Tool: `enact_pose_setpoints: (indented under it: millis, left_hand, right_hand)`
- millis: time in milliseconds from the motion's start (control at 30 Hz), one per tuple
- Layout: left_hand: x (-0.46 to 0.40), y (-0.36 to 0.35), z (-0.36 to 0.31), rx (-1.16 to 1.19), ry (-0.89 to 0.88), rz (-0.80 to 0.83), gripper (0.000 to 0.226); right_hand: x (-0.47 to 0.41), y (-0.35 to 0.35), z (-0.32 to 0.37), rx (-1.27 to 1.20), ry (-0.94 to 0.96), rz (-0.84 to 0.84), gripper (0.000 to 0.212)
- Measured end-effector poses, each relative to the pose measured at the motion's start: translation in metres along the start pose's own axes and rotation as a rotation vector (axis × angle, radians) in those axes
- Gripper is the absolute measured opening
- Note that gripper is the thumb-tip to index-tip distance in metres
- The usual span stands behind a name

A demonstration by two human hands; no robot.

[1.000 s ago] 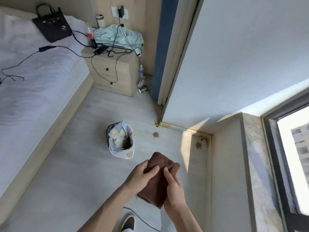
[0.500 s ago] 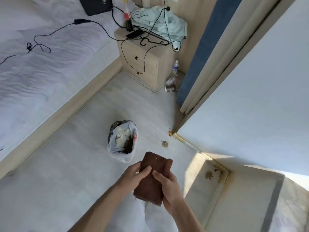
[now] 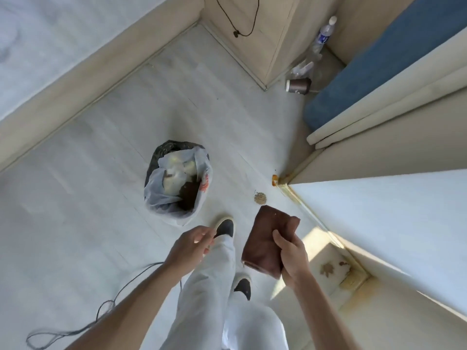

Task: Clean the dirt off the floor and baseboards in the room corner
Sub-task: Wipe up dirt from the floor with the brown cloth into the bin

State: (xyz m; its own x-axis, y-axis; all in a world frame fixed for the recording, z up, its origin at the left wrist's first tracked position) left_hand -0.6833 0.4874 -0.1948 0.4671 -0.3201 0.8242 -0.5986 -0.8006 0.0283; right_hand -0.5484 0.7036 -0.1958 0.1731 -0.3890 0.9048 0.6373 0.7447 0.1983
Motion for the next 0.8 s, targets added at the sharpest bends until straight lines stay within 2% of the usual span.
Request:
enact_pose_setpoints:
  millis: [100,233,367,567,667,767,800]
  left_hand:
    - [-0.057,0.005,0.024,-0.055,0.0,-0.007,0.04]
    - [-0.111,0.004,0.055,-0.128,0.006,0.042,0.023]
    - [-0.183,0.0,0.12,-0.155,0.005,0.045,0.038]
    - [-0.26,-0.01,0.197,-0.087,0.003,-0.028,0.02]
    - [-0.295,-0.016,0.213,-0.043,-0.05,-0.099,0.015]
    - [-0.33,-0.02,0.22,-0.019,-0.11,-0.157,0.02]
    - [-0.347,-0.023,0.223,-0.017,-0.142,-0.167,0.022]
  right_hand:
    - [-0.062,0.003,-0.008,0.089,-0.018,-0.028,0.028]
    - [-0.117,0.009,-0.026,0.217,-0.06,-0.041,0.035]
    - [-0.196,0.004,-0.065,0.388,-0.079,-0.037,0.033]
    - [-0.297,-0.011,-0.099,0.573,-0.09,-0.009,0.026]
    - [-0.349,-0.029,-0.074,0.676,-0.014,-0.026,0.024]
    - [-0.41,-0.052,-0.016,0.744,0.15,-0.033,0.047]
    - [-0.43,-0.063,0.008,0.77,0.213,-0.047,0.044]
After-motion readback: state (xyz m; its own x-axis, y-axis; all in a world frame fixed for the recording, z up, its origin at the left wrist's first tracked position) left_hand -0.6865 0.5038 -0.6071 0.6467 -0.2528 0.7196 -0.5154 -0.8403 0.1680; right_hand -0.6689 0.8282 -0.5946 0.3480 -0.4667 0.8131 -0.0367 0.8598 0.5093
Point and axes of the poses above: each hand's wrist, its own x-axis away from the middle knuckle, its own y-axis out of the back of the hand, z = x × y, the point moved 2 cm from there along -x, towards the middle knuckle, and after that the axes turned 15 degrees about x, right-handed, at the moved point
